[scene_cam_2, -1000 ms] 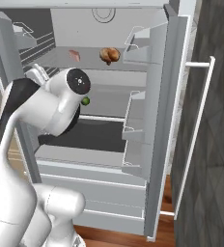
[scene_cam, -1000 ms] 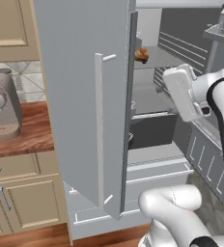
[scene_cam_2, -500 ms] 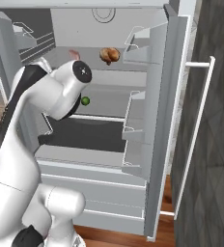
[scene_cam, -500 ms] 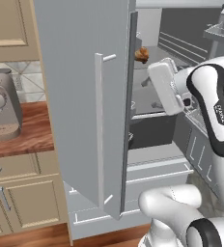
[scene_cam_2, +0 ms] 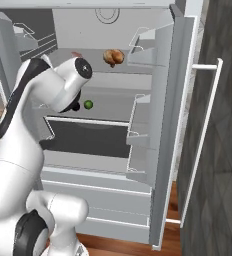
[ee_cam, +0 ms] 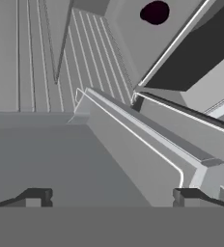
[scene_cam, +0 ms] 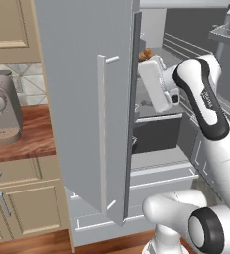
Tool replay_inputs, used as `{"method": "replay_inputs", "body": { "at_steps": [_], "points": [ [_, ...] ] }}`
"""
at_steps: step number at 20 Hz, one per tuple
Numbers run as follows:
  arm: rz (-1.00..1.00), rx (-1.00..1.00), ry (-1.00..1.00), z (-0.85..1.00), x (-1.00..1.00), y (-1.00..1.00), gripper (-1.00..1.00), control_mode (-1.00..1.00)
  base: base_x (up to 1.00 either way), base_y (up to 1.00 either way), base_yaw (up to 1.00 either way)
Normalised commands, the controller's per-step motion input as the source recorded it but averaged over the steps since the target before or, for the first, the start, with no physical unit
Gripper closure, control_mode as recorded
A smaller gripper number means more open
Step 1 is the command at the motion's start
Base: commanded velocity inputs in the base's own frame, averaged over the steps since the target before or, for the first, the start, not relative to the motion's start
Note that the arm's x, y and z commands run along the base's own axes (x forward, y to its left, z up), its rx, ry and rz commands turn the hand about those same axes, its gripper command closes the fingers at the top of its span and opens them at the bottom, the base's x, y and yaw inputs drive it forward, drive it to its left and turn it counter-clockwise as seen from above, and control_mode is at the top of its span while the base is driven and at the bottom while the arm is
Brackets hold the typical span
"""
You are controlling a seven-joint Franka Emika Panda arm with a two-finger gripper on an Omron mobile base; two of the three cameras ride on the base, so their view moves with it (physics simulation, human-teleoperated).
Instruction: Gather the avocado and eggplant from the fridge and place them on a tray on the dining counter. Then gather the steak and chicken drumstick from the fridge and place them on the other tray.
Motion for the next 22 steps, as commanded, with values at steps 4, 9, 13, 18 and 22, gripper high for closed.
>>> {"method": "replay_inputs", "body": {
  "at_steps": [4, 9, 13, 18, 22],
  "points": [
    [0.02, 0.03, 0.03, -0.01, 0.33, 0.26, -1.00, -1.00, 0.00, 0.00, 0.00],
    [0.03, 0.01, 0.01, -0.04, 0.23, 0.31, -1.00, -1.00, 0.00, 0.00, 0.00],
    [0.05, 0.01, 0.00, -0.02, 0.14, 0.31, -1.00, -1.00, 0.00, 0.00, 0.00],
    [0.08, 0.00, 0.00, -0.01, -0.02, 0.50, -1.00, -1.00, 0.00, 0.00, 0.00],
    [0.13, 0.00, -0.01, 0.00, -0.32, 0.70, -1.00, -1.00, 0.00, 0.00, 0.00]
  ]
}}
